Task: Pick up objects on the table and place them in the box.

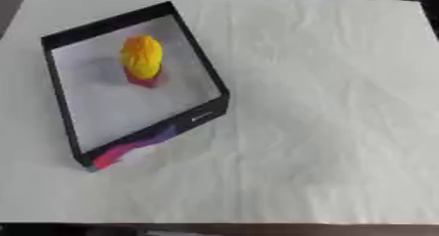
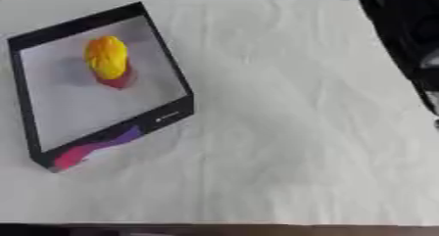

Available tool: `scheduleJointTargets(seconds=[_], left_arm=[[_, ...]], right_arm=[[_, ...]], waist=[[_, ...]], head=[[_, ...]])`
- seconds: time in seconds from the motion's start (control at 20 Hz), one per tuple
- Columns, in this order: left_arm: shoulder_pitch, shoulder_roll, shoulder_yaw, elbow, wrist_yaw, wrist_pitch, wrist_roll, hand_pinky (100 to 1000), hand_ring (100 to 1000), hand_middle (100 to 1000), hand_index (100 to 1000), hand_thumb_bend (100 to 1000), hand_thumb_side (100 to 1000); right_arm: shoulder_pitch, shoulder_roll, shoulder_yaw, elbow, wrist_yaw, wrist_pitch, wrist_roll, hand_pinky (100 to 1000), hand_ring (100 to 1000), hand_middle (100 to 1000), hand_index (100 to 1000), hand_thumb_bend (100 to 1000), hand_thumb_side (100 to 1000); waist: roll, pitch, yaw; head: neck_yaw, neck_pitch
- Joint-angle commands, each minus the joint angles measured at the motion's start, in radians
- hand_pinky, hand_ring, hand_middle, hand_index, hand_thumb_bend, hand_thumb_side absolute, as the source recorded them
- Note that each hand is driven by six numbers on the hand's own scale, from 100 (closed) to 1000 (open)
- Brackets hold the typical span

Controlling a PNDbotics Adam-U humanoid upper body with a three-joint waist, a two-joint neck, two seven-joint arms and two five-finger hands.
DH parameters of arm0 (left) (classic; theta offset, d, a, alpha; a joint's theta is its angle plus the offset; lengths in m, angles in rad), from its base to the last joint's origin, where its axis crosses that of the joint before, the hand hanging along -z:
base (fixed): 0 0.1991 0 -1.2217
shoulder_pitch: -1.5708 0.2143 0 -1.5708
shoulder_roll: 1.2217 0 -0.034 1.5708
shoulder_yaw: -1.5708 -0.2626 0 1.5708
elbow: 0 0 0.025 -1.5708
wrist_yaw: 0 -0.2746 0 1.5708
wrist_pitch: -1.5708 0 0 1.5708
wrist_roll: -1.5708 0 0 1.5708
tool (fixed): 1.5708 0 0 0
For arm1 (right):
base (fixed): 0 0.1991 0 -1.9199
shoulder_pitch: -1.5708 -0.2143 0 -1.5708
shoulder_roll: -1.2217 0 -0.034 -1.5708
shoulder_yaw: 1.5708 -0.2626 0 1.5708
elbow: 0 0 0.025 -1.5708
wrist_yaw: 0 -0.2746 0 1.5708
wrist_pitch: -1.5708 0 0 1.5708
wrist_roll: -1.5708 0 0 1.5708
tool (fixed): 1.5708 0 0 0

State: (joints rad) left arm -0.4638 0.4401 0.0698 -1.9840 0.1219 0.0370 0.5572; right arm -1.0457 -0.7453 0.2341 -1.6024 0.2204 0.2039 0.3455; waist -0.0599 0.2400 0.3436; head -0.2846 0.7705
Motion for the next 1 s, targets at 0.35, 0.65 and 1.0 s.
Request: scheduleJointTargets(seconds=[0.35, 0.65, 1.0], left_arm=[[-0.089, 0.044, -0.019, -0.016, -0.042, -0.070, -0.038, 719, 656, 758, 803, 517, 417], [-0.104, 0.046, -0.024, -0.016, -0.027, -0.063, -0.057, 717, 652, 758, 803, 516, 423], [-0.100, 0.046, -0.033, -0.016, -0.006, -0.046, -0.063, 714, 645, 756, 802, 513, 431]], right_arm=[[-0.074, 0.203, 0.077, 0.092, 0.172, -0.018, 0.027, 813, 645, 462, 625, 261, 100], [-0.022, 0.298, 0.141, 0.124, 0.274, -0.082, 0.068, 811, 645, 466, 628, 272, 100], [0.042, 0.358, 0.190, 0.164, 0.328, -0.092, 0.104, 806, 645, 471, 633, 232, 100]], waist=[[0.040, -0.069, 0.023], [0.044, -0.066, 0.046], [0.035, -0.060, 0.059]], head=[[-0.026, -0.001], [-0.044, -0.001], [-0.056, -0.001]])
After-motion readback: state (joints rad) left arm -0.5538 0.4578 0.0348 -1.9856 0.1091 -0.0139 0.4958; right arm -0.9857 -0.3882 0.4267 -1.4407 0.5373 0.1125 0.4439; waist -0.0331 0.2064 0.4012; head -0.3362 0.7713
